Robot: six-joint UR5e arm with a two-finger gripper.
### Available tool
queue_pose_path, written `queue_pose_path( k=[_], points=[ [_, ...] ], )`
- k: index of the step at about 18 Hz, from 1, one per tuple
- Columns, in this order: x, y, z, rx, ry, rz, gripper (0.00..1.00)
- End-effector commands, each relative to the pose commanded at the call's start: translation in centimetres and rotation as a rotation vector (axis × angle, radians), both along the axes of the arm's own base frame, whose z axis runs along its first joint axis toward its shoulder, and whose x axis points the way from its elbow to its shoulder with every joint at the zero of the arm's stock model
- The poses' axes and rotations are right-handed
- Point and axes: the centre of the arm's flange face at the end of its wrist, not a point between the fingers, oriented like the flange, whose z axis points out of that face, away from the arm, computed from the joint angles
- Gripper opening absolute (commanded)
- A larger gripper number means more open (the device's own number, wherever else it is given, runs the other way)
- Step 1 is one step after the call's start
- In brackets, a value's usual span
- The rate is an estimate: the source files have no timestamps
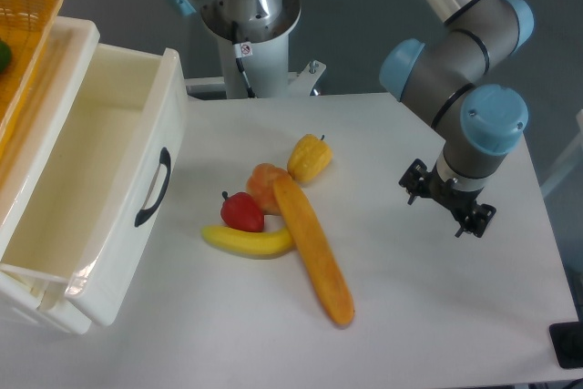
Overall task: Pick up the long bread
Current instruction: 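Move the open gripper over the long orange bread loaf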
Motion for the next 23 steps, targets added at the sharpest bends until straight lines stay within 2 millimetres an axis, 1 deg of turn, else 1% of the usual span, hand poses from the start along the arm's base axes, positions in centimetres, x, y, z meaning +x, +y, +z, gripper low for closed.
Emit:
queue_pose_path(
  k=[5,8,11,14,17,20,23],
  points=[
    [0.3,0.7,-0.7,-0.001,-0.005,0.031,1.0],
    [1.1,0.7,-2.0,0.0,-0.013,0.072,1.0],
    [1.9,0.7,-2.9,0.012,0.001,0.132,1.0],
    [2.7,1.4,-2.6,0.012,0.003,0.21,1.0],
    [4.1,2.8,-2.7,0.006,-0.005,0.276,1.0],
    [5.2,4.1,-2.8,0.003,-0.01,0.403,1.0],
    [6.6,5.7,-3.0,0.0,-0.012,0.474,1.0]
  ],
)
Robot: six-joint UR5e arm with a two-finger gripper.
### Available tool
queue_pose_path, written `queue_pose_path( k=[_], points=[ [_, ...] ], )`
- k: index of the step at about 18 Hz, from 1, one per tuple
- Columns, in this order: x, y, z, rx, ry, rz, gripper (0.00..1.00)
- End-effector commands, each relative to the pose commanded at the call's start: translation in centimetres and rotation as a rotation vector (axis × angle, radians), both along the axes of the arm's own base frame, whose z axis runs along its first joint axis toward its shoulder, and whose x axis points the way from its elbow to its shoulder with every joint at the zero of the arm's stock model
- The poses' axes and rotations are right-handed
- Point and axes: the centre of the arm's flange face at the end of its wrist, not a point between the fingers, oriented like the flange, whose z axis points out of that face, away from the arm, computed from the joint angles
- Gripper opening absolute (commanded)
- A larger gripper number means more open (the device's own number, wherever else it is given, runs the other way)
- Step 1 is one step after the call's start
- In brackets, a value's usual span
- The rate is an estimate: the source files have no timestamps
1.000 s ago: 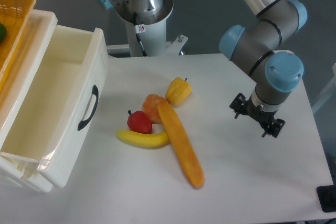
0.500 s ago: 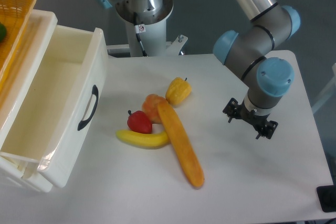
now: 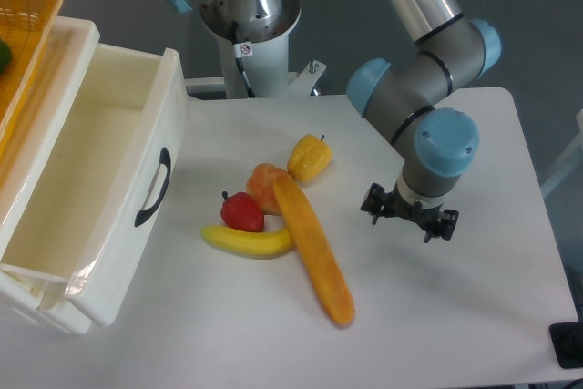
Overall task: Pick up the long bread
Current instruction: 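Move the open gripper over the long orange bread loaf, then lower the gripper and close it around the bread's middle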
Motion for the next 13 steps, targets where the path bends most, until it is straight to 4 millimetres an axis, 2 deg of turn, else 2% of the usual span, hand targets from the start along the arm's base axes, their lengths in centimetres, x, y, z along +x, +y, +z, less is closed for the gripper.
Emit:
queue_pose_path(
  k=[8,13],
  points=[
    [3.4,4.0,-0.1,0.026,-0.022,0.287,1.0],
    [5.4,6.0,-1.5,0.025,-0.06,0.348,1.0]
  ],
)
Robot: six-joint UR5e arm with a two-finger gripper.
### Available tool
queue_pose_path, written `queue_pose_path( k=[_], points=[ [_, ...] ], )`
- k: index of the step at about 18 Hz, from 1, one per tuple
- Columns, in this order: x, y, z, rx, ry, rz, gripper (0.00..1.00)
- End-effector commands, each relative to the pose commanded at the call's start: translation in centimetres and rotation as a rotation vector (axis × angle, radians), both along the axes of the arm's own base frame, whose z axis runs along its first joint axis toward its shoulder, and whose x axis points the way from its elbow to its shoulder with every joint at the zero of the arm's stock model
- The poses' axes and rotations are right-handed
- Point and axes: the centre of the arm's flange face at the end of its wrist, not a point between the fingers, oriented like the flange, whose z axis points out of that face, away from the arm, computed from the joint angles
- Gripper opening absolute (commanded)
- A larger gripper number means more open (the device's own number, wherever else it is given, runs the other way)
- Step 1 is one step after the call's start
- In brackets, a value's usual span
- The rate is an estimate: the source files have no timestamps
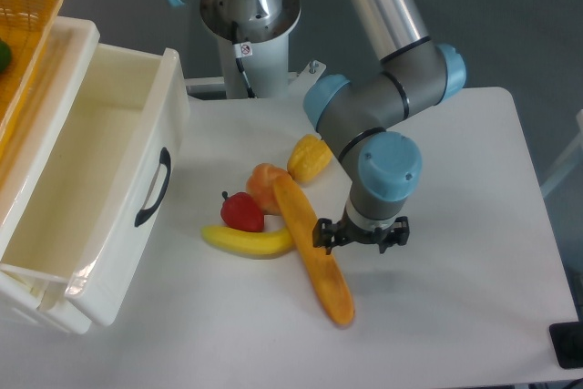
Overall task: Pick up the long bread
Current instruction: 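Lower the gripper and close it around the bread's middle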
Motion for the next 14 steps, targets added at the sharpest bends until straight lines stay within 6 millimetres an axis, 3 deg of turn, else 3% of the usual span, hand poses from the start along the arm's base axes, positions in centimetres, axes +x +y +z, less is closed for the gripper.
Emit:
queue_pose_path(
  k=[3,14],
  points=[
    [0.2,0.8,-1.5,-0.01,-0.014,-0.008,1.0],
    [-0.2,1.2,-3.2,-0.023,-0.025,-0.011,1.0]
  ],
)
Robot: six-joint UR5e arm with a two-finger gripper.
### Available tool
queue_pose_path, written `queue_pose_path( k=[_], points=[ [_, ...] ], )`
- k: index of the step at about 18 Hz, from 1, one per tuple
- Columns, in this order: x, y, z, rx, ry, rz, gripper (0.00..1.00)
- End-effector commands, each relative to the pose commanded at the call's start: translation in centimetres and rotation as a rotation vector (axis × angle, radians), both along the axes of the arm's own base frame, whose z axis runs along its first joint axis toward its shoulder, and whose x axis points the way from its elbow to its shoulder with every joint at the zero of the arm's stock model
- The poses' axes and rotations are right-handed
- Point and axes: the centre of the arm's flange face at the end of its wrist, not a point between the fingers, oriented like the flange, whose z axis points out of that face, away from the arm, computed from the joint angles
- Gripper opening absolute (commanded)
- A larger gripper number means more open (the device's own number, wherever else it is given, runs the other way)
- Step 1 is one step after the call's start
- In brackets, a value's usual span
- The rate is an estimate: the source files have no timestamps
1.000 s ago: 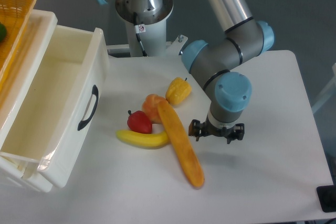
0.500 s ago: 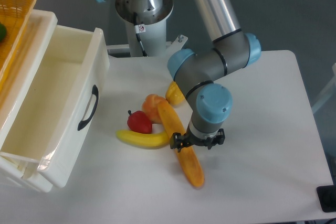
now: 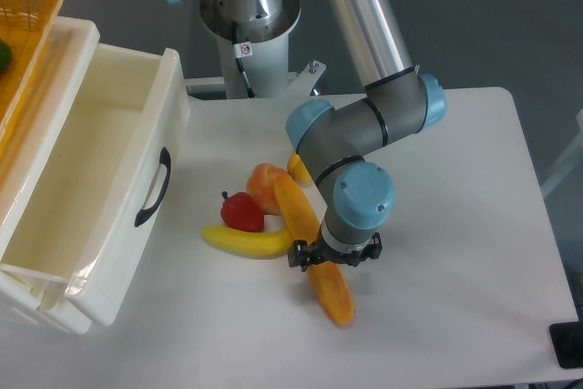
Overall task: Pick up the long bread
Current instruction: 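Lower the gripper and close it around the bread's middle, then lift the gripped bread loaf up off the table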
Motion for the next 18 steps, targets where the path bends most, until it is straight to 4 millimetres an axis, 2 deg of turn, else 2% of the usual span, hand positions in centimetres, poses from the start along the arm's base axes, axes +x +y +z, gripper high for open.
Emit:
queue_pose_path(
  k=[5,6,8,10,11,12,13,18],
  points=[
    [0.2,0.7,-1.2,-0.006,-0.009,-0.006,1.0],
    [0.3,0.8,-1.4,-0.007,-0.011,-0.003,0.94],
    [0.3,0.8,-1.3,-0.005,-0.011,-0.001,0.7],
    [0.3,0.8,-0.9,-0.001,-0.006,-0.004,0.31],
    [0.3,0.8,-0.8,0.0,-0.004,-0.009,0.15],
    [0.2,0.8,-0.6,0.001,-0.001,-0.008,0.05],
    [0.2,0.7,-0.3,0.003,0.004,-0.011,0.02],
    [-0.2,0.6,1.1,0.016,0.024,-0.028,0.02]
  ],
)
